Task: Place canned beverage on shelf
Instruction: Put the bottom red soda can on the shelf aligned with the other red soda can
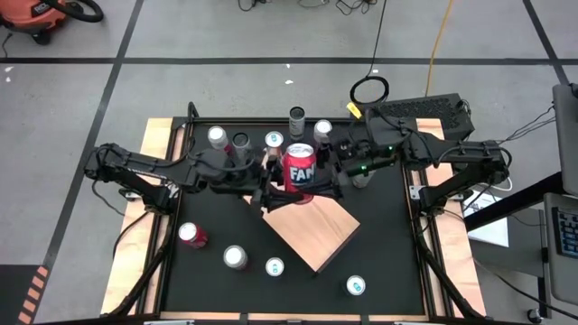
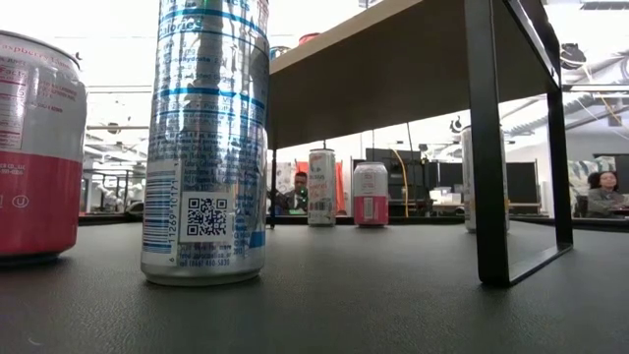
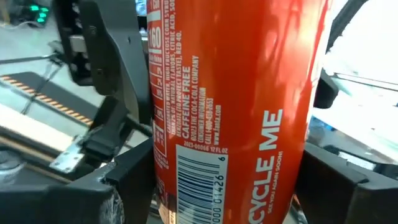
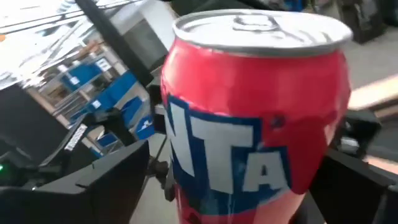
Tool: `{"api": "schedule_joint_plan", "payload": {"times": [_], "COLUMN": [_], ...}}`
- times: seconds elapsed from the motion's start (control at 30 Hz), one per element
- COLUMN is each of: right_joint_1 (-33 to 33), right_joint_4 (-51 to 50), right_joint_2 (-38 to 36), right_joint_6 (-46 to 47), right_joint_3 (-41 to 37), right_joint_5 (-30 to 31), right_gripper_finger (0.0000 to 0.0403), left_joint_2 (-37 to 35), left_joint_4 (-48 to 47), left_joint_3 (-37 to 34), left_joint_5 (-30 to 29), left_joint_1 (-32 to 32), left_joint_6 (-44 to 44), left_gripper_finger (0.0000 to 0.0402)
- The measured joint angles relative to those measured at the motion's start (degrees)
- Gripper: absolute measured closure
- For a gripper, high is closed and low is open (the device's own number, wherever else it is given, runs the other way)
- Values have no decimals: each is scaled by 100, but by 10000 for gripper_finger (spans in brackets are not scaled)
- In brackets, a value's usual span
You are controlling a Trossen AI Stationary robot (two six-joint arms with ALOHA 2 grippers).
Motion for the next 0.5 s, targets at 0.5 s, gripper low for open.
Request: {"api": "schedule_joint_plan", "payload": {"times": [0.5], "right_joint_1": [69], "right_joint_4": [515], "right_joint_2": [89], "right_joint_6": [-308], "right_joint_3": [-4], "right_joint_5": [18], "right_gripper_finger": [54], "left_joint_2": [50], "left_joint_4": [486], "left_joint_3": [9], "left_joint_5": [409], "left_joint_1": [68], "left_joint_6": [114], "left_gripper_finger": [100]}}
